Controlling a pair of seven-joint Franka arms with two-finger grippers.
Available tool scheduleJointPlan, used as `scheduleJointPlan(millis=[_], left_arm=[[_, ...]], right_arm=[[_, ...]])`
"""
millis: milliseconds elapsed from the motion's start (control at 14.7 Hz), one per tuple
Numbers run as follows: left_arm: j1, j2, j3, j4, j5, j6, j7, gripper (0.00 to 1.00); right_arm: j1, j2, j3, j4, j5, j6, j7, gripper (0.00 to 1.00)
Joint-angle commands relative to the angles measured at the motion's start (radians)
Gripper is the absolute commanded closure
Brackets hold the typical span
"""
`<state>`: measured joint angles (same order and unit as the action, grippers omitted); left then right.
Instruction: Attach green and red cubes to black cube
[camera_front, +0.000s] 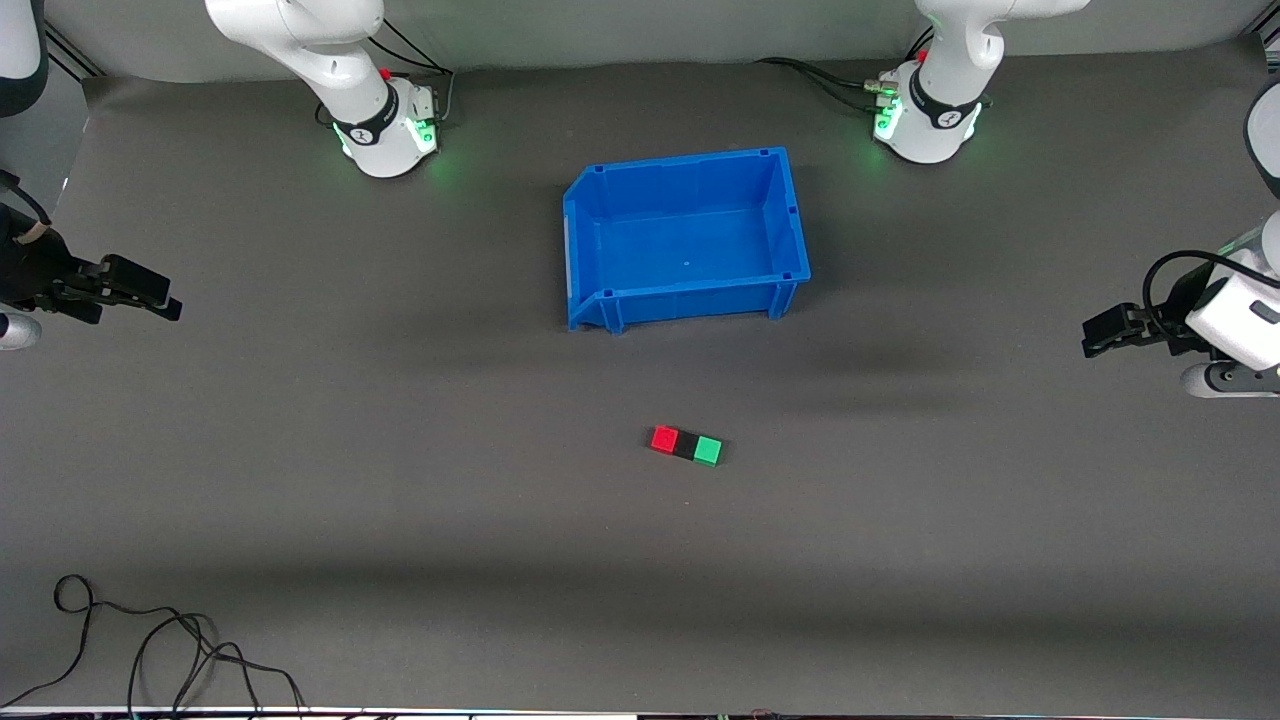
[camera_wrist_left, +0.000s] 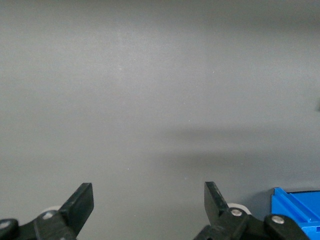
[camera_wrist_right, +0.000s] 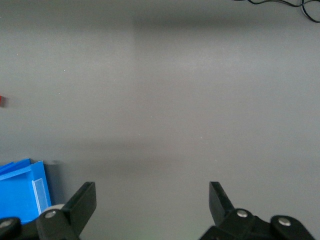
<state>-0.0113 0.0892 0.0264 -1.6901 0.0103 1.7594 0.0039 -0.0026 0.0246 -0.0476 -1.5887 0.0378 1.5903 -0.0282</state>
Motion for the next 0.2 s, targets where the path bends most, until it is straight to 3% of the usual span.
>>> scheduleJointPlan(millis=[0, 136], left_arm=[[-0.006, -0.022, 0.003, -0.020, 0.013, 0.006, 0.004, 0.01], [-0.007, -0.022, 0.003, -0.022, 0.013, 0.003, 0.004, 0.01]], right_arm=[[0.004, -0.015, 0.003, -0.013, -0.019, -0.007, -0.021, 0.00], [0.004, -0.014, 0.003, -0.010, -0.027, -0.007, -0.021, 0.00]])
